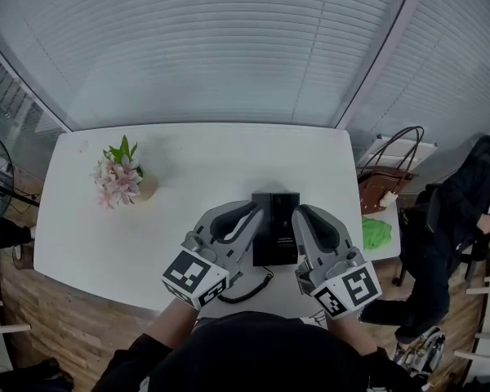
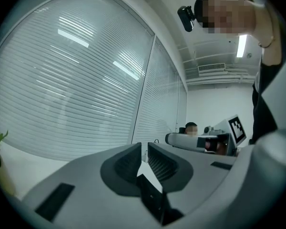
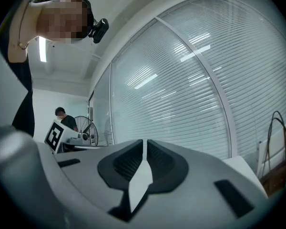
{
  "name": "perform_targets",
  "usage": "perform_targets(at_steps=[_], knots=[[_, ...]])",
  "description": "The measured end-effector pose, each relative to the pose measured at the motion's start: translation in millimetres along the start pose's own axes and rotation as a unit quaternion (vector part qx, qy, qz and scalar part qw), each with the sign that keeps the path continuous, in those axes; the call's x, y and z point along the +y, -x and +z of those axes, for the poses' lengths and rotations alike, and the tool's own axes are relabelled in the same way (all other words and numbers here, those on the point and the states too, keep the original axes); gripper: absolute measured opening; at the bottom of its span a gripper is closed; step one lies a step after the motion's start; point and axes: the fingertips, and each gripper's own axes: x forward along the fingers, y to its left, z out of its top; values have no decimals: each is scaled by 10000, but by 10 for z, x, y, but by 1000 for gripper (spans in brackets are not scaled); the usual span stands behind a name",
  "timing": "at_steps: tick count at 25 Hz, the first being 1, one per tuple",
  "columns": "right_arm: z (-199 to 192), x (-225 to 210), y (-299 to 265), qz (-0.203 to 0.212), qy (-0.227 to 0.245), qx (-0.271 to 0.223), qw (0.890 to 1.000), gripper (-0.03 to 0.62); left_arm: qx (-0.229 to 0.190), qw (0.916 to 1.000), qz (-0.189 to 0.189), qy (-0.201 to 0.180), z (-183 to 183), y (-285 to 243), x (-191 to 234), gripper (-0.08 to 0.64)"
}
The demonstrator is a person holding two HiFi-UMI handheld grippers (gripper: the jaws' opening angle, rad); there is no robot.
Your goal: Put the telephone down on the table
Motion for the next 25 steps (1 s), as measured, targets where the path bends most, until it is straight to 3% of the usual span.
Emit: perform_targets(at_steps=[10,25], knots=[[3,52,-10,53,17,-12,10000,8,33,9999,101,76,-18,6,59,14],[-3,74,4,12,25,-34,10000,6,71,10000,26,-3,-24,27,21,12]])
